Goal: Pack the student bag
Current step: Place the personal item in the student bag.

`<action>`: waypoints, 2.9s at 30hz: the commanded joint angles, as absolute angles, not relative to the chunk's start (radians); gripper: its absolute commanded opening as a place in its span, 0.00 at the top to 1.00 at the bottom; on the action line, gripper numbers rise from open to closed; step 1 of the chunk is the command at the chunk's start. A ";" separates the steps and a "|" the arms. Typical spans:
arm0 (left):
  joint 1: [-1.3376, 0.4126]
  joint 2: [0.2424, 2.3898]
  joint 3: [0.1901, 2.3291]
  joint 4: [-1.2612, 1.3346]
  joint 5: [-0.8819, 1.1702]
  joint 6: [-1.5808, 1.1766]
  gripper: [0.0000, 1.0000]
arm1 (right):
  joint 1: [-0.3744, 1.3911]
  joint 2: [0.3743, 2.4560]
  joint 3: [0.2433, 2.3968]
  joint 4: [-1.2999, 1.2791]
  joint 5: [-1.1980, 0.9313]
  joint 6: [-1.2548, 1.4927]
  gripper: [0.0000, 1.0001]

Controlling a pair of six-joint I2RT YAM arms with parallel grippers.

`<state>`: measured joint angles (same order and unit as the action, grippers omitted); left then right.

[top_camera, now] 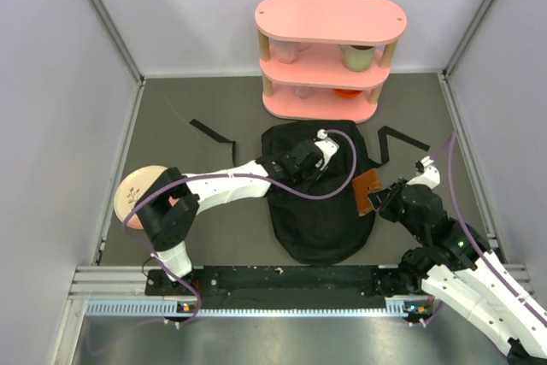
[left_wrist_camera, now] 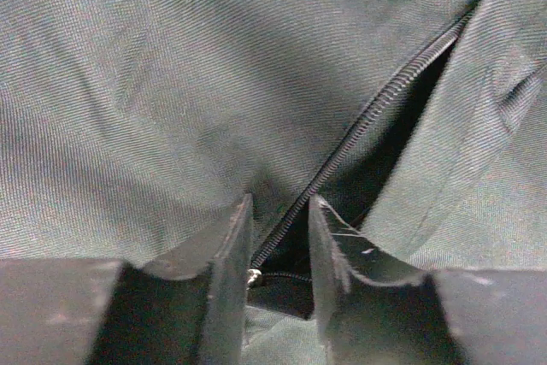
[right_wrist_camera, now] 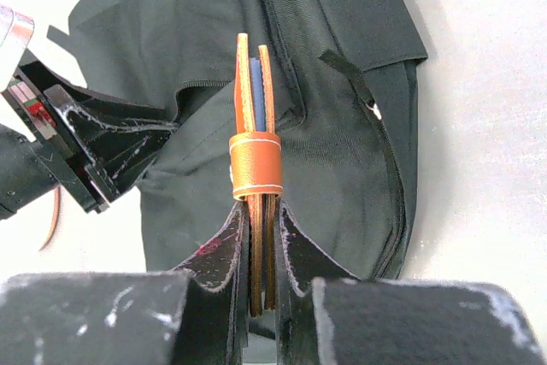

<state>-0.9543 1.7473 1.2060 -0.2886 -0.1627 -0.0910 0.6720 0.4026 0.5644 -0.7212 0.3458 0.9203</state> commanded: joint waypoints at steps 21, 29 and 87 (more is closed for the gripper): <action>-0.956 1.582 1.187 -0.207 -0.354 -0.222 1.00 | 0.673 0.518 0.476 -0.318 0.005 1.025 1.00; -0.956 1.545 1.206 -0.225 -0.328 -0.242 1.00 | 0.673 0.603 0.396 -0.033 -0.110 1.121 1.00; -0.963 1.511 1.141 -0.235 -0.232 -0.276 1.00 | 0.380 0.864 0.161 0.705 -0.213 1.480 1.00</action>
